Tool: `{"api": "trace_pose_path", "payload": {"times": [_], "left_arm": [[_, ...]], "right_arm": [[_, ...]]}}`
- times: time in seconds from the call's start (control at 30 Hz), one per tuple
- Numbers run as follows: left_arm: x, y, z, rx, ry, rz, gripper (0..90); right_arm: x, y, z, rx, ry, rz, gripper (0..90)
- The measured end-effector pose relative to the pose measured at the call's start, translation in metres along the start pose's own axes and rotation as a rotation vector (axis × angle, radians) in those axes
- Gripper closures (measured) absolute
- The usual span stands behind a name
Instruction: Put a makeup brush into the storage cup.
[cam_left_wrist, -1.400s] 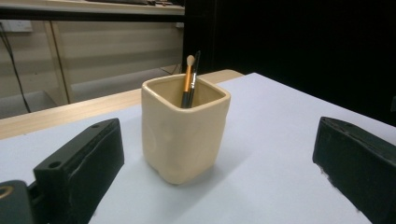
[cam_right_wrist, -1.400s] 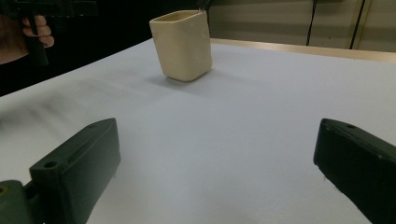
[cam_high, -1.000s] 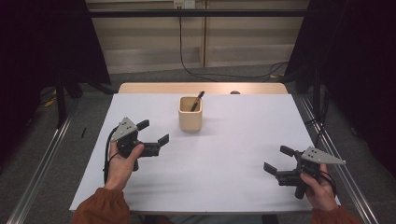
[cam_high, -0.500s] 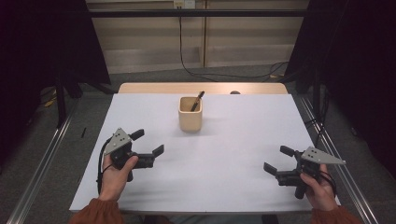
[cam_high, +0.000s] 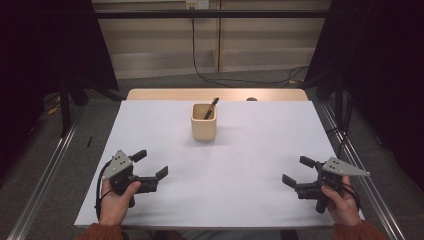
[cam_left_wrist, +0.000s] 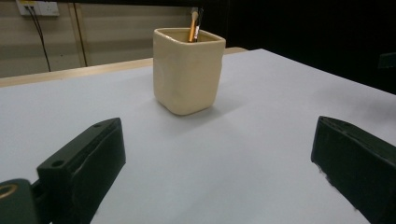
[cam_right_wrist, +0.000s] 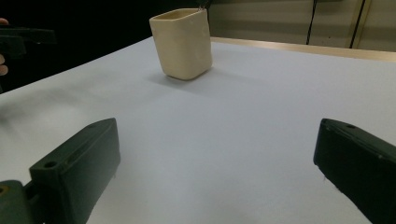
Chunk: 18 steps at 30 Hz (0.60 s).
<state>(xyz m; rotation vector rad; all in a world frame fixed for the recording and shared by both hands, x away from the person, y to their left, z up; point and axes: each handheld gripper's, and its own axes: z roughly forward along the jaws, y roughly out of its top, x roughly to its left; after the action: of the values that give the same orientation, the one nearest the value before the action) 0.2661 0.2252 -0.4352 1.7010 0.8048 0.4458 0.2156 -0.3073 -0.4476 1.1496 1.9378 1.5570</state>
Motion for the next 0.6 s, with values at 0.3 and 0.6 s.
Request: {"api": "trace_pose_path", "payload": {"times": [0.3,0.6], "left_arm": [[-0.003,-0.010,-0.012,-0.008,0.022,0.018,2.1],[-0.004,-0.013,-0.020,-0.040,0.036,-0.001,2.2]], "right_arm": [[0.000,0.000,-0.001,-0.004,0.000,-0.001,0.0],[-0.001,0.000,0.000,0.001,-0.007,-0.013,0.0]]}}
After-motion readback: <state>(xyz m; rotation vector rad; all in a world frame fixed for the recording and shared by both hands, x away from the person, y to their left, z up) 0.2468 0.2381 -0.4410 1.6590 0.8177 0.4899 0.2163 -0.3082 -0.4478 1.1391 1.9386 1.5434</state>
